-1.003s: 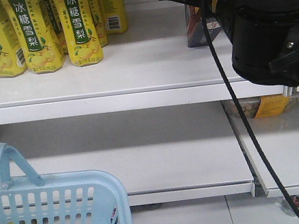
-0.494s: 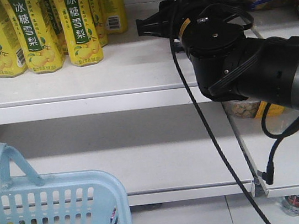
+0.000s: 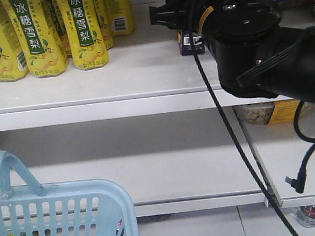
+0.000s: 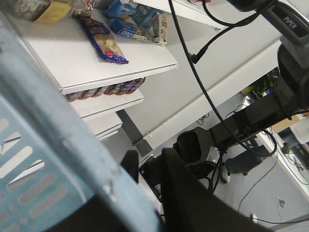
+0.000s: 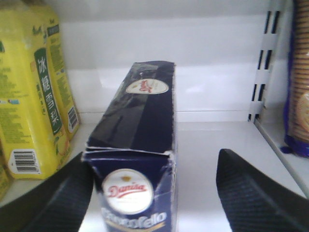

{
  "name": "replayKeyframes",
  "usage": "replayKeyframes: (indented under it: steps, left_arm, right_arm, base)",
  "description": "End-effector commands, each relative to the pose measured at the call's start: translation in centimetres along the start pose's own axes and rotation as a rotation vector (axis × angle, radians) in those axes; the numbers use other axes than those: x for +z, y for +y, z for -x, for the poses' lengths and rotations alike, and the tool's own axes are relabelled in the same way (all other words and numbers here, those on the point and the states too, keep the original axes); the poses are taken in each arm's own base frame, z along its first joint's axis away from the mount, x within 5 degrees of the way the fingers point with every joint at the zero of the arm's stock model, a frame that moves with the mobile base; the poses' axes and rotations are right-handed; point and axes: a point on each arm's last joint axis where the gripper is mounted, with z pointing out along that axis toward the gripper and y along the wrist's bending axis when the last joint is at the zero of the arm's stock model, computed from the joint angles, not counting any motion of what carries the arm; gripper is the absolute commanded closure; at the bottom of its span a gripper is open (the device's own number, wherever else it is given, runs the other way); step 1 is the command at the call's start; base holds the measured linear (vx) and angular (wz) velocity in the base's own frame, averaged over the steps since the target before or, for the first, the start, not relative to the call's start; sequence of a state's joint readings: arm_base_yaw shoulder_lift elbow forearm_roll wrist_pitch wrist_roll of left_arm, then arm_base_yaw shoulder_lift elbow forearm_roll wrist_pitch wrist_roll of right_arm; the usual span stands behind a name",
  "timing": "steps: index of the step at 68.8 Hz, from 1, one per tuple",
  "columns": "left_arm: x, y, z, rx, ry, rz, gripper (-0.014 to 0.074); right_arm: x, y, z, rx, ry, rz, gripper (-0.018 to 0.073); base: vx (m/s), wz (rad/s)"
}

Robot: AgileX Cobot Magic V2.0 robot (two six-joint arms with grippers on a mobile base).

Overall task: Left arm holds basket, right arm returns cookies
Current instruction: 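Set the box upright on the upper shelf and open the right gripper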

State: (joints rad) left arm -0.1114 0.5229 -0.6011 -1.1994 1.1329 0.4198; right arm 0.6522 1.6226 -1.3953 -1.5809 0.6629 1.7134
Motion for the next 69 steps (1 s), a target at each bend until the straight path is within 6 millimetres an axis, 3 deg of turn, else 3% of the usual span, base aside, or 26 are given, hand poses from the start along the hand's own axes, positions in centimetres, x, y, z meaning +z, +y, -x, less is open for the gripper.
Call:
replayKeyframes:
  steps: [1, 41, 69]
  left_arm:
    - [-0.2, -1.1, 1.0, -0.005, -0.069, -0.061, 0.0603]
    - [-0.2, -1.1, 1.0, -0.005, -0.069, -0.061, 0.0603]
    - [-0.2, -1.1, 1.0, -0.005, -0.069, -0.061, 0.0603]
  right_arm:
    - [-2.0, -1.2, 3.4, 0.008, -0.069, 0.003, 0.0041]
    - [-9.6, 0.4, 6.9, -0.06, -0.119, 0.081, 0.0043]
    - [-15.3, -1.3, 7.9, -0.101, -0.005, 0.017, 0.0043]
  base:
    - [0.0, 0.0]
    - [0.0, 0.0]
    - [0.0, 0.0]
